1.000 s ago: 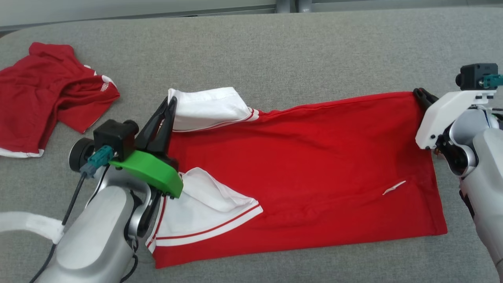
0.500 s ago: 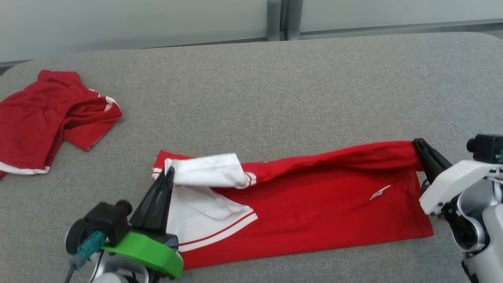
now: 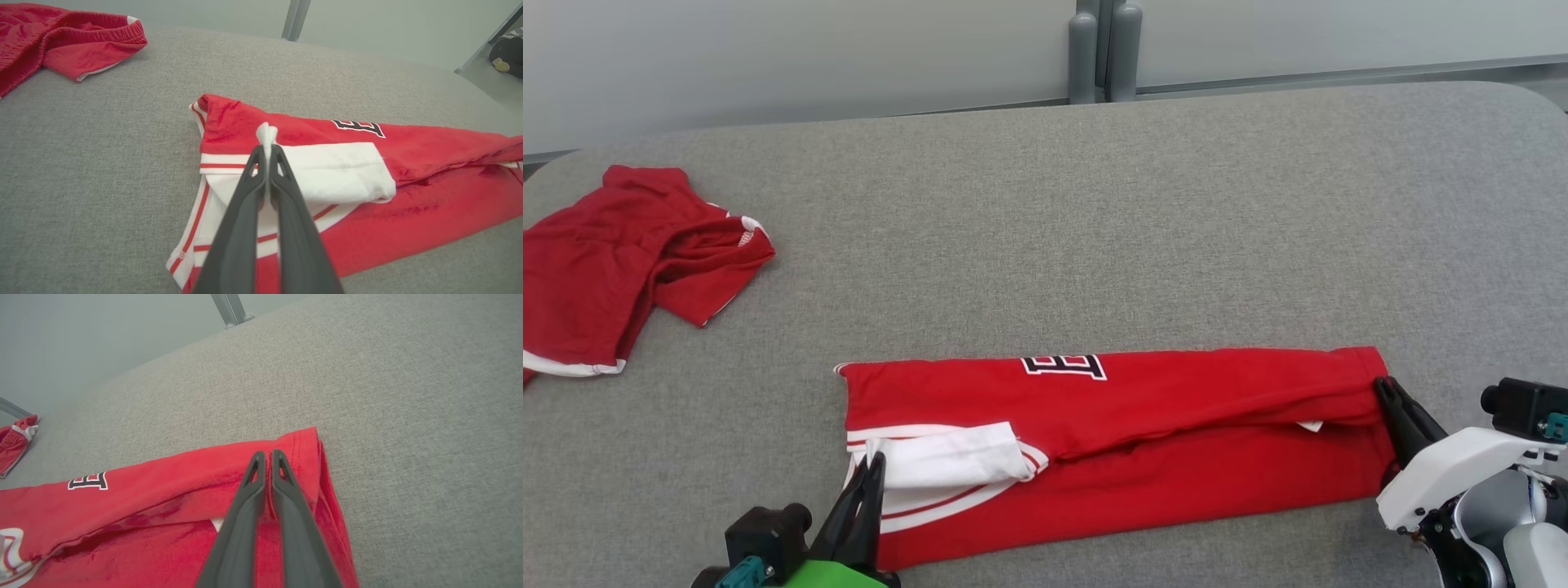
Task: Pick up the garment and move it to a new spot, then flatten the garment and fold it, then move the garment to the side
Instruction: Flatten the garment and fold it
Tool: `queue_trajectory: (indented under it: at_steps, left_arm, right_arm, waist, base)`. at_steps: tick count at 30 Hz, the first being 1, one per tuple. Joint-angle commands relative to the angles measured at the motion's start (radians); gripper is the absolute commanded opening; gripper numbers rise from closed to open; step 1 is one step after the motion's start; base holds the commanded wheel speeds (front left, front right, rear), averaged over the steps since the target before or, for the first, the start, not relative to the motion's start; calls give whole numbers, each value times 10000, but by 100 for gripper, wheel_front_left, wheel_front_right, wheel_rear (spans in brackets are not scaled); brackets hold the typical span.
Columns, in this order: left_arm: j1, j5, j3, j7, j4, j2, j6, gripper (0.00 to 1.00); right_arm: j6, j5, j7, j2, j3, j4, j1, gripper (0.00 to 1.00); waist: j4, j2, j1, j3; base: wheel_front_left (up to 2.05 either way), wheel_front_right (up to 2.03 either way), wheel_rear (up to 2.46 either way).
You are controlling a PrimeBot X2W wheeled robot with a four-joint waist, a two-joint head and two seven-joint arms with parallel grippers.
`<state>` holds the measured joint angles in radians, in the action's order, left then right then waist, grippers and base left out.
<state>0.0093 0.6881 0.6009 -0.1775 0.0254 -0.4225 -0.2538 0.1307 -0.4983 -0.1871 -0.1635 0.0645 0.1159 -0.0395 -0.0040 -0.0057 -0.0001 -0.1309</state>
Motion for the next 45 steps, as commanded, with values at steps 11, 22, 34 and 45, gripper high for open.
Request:
queue_trajectory:
  at_steps: [11,22,34,45]
  left_arm:
    - [815,563,-560,-538,-350,163,-88,100]
    - [740,102,-949,-740,627,87,-556,100]
    - [287,-226,-804,-713,741,285,-745,100]
    - [179,-259,-847,-781,666,474,-824,100]
  right_arm:
    - [1,208,1145,180,282,699,642,100]
    - [1,320,1176,291,942,446,1006,100]
    - [1,575,176,-41,673,863,499,100]
    - [1,531,-282,-224,632,2458,-220,100]
  waist:
    - [-115,57,1,136]
    - [-214,57,1,391]
    - [-89,57,1,684]
    - [712,57,1,625]
  base:
    - [0,0,0]
    - [0,0,0]
    - [0,0,0]
    - [0,0,0]
